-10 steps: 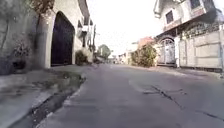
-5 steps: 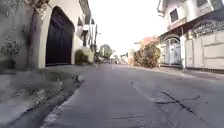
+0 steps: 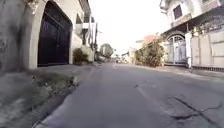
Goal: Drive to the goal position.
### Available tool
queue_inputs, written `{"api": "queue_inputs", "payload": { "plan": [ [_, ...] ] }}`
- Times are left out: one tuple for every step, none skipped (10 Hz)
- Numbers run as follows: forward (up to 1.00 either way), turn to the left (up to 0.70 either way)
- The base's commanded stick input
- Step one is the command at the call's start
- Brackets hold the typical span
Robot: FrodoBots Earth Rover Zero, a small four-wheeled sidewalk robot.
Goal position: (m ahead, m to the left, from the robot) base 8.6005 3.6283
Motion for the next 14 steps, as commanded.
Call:
{"api": "queue_inputs", "payload": {
  "plan": [
    [1.0,0.0],
    [1.0,0.0],
    [1.0,0.0],
    [1.0,0.0],
    [1.0,0.0],
    [1.0,0.0],
    [1.0,0.0],
    [1.0,0.0],
    [1.0,0.0],
    [1.0,0.0],
    [1.0,0.0],
    [1.0,0.0],
    [1.0,0.0],
    [1.0,0.0]
  ]
}}
